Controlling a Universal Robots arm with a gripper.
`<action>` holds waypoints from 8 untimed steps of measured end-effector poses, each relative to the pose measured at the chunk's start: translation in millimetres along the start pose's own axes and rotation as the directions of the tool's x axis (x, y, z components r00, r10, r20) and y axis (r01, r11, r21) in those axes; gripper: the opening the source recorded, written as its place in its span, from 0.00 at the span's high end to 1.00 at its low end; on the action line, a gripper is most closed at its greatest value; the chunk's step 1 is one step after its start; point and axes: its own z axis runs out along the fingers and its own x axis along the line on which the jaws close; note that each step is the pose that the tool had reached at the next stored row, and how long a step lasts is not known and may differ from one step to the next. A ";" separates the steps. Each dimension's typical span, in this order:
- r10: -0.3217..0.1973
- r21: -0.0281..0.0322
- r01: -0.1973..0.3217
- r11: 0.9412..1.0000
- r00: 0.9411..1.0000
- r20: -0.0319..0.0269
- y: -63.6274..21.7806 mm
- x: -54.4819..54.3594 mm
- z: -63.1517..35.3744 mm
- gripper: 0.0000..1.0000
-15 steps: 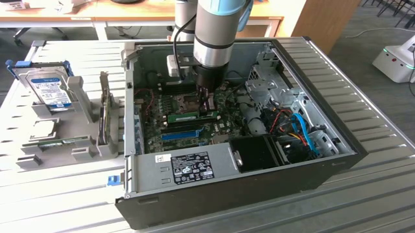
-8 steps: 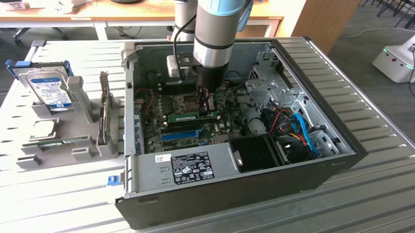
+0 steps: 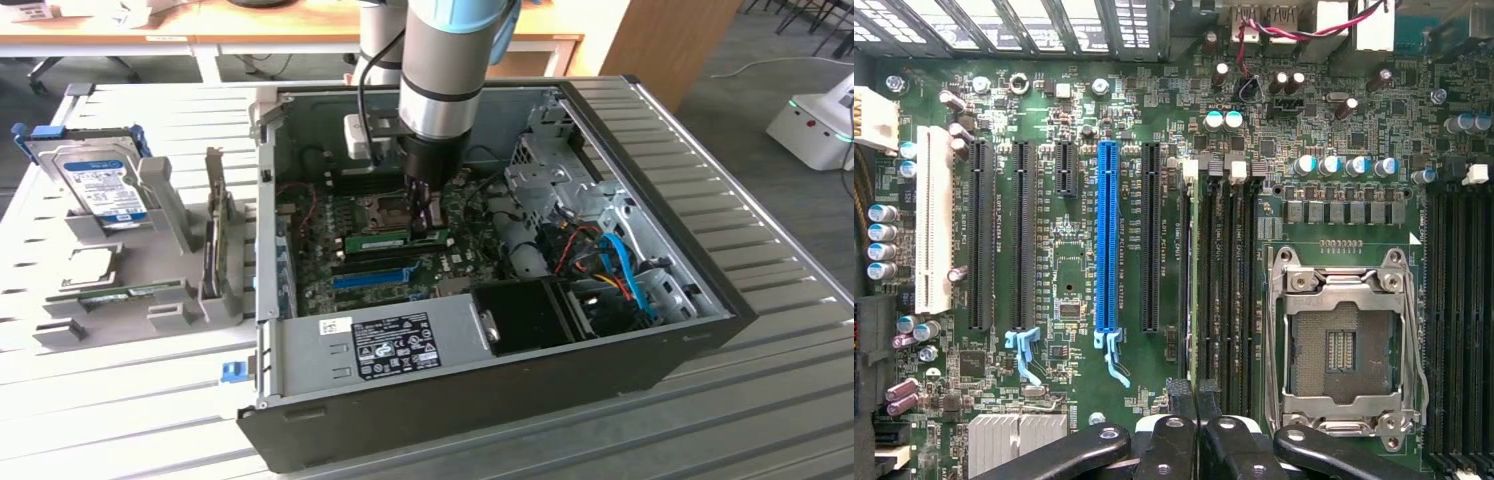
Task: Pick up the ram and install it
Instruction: 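Insert the ram into the slot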
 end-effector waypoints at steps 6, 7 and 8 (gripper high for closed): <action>0.000 0.000 0.000 1.000 1.000 0.000 -0.1 -0.1 -0.4 0.88; 0.000 0.000 0.000 1.000 1.000 0.000 -0.1 -0.1 -0.9 0.88; 0.000 0.000 0.000 1.000 1.000 0.000 -0.1 -0.1 -1.5 0.88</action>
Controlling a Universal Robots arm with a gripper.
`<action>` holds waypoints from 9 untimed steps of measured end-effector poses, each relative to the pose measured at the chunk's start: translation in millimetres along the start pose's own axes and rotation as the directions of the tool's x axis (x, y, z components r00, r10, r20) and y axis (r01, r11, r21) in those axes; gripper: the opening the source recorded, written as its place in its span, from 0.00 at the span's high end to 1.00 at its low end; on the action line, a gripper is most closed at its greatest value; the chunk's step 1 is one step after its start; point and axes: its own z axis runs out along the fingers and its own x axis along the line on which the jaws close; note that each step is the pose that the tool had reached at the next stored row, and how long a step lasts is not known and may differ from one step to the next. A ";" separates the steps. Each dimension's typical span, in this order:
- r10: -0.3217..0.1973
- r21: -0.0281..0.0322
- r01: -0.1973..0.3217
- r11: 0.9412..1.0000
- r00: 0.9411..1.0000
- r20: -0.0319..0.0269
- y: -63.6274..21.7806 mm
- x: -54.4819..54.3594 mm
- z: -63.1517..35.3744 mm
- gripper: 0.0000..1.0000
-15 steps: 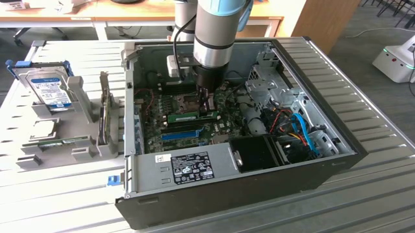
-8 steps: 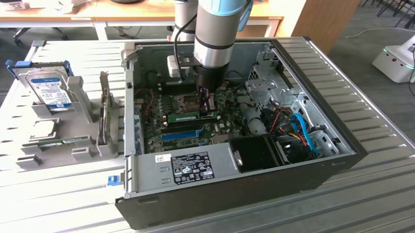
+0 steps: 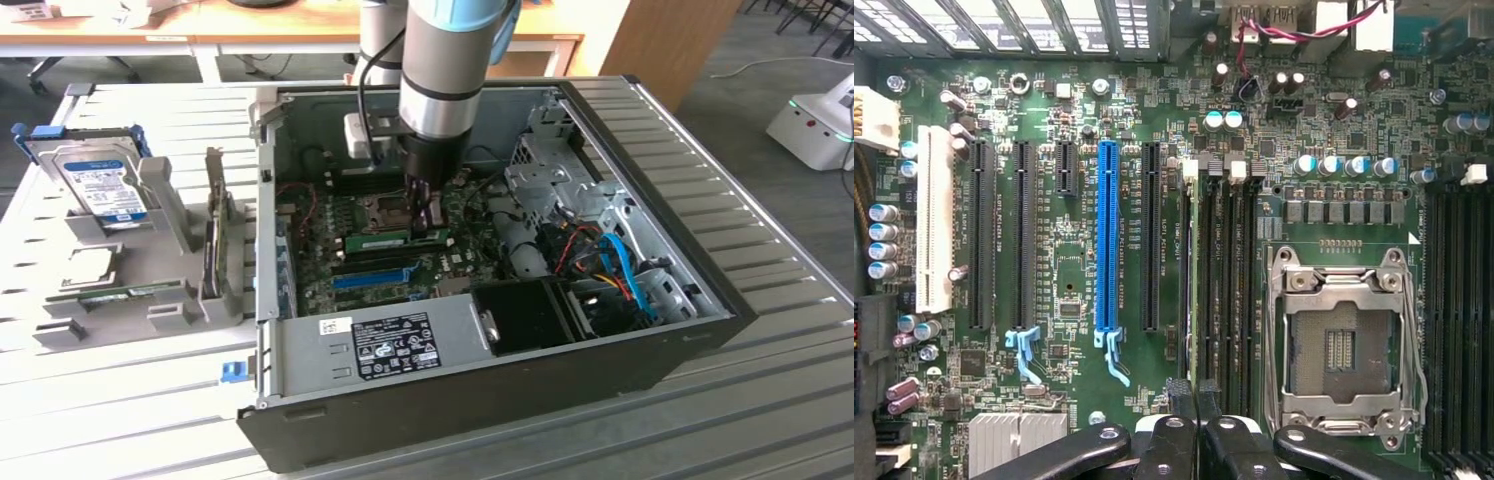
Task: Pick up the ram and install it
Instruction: 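Insert the ram into the slot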
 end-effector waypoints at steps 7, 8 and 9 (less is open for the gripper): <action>0.000 0.000 0.000 1.000 1.000 0.000 0.0 0.0 -0.7 0.88; 0.000 0.000 0.000 1.000 1.000 0.000 0.0 0.0 -1.0 0.88; 0.000 0.000 0.000 1.000 1.000 0.000 0.1 0.0 -1.4 0.88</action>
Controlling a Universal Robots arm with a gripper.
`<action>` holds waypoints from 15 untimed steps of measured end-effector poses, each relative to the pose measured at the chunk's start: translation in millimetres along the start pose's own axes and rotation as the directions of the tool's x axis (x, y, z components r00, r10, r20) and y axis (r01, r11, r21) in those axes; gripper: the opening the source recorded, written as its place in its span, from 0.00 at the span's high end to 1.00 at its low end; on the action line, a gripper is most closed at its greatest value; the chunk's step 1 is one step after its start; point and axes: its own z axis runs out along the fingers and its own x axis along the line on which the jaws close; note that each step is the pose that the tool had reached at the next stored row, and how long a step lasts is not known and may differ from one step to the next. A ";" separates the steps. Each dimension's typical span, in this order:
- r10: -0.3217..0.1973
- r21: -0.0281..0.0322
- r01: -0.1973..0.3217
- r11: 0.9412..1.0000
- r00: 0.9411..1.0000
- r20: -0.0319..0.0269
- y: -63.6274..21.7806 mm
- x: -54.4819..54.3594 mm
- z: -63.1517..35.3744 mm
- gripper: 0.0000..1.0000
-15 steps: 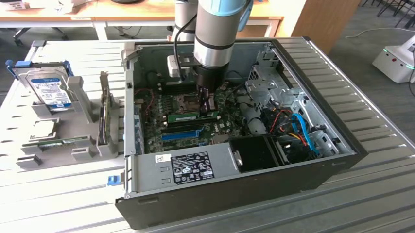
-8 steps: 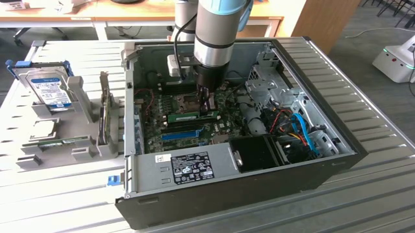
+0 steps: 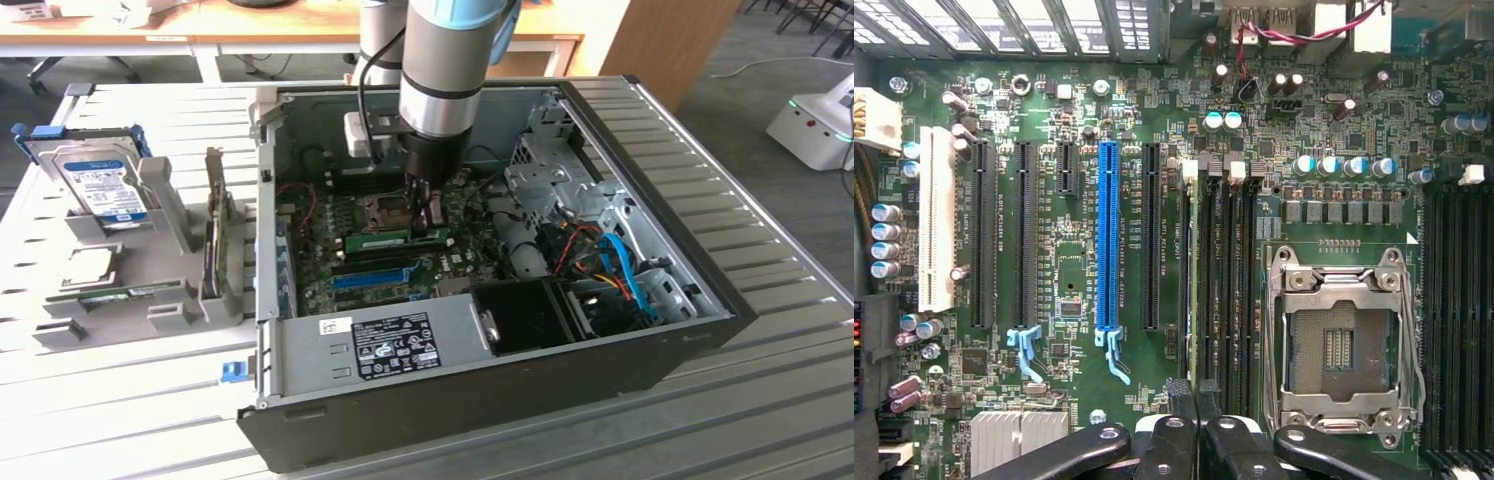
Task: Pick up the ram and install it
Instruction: 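Insert the ram into the slot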
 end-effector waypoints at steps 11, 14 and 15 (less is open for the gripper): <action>-0.007 0.000 0.007 1.000 1.000 0.000 0.0 0.0 -0.8 0.88; -0.011 0.000 0.011 1.000 1.000 0.000 0.0 0.0 -0.9 0.88; -0.011 0.000 0.011 1.000 1.000 0.000 0.0 0.0 -0.9 0.88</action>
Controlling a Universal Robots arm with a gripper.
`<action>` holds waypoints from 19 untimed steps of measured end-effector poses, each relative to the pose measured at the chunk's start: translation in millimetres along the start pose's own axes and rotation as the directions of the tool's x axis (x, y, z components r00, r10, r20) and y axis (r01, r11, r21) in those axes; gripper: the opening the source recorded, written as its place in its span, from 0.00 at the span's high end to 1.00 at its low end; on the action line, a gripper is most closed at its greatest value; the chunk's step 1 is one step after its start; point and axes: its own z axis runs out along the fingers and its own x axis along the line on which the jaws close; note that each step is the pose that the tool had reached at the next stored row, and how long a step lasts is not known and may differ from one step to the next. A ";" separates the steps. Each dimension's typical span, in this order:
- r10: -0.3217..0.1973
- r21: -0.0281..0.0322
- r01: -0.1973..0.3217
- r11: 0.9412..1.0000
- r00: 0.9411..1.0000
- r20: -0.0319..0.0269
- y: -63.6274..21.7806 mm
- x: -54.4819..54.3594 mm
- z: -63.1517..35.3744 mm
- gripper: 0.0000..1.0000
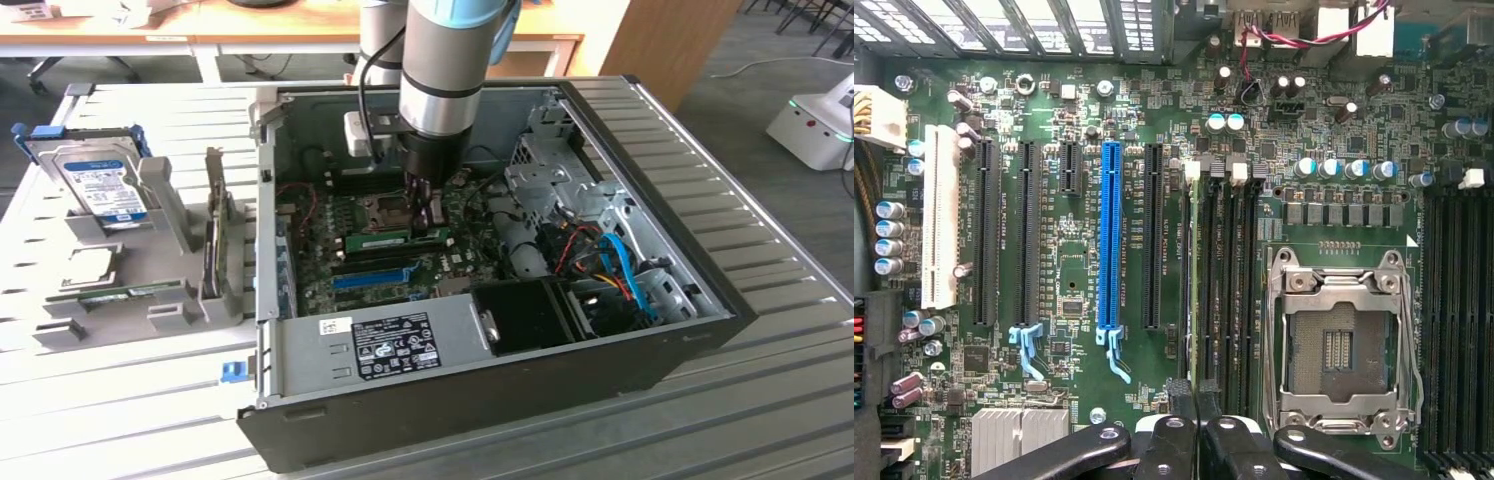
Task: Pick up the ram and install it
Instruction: 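Insert the ram into the slot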
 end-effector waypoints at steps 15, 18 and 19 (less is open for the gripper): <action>0.000 0.000 0.000 1.000 1.000 0.000 1.1 0.0 1.0 0.88; 0.002 0.000 -0.002 1.000 1.000 0.000 1.1 0.1 1.0 0.88; 0.003 0.000 -0.003 1.000 1.000 0.000 1.1 0.1 1.0 0.88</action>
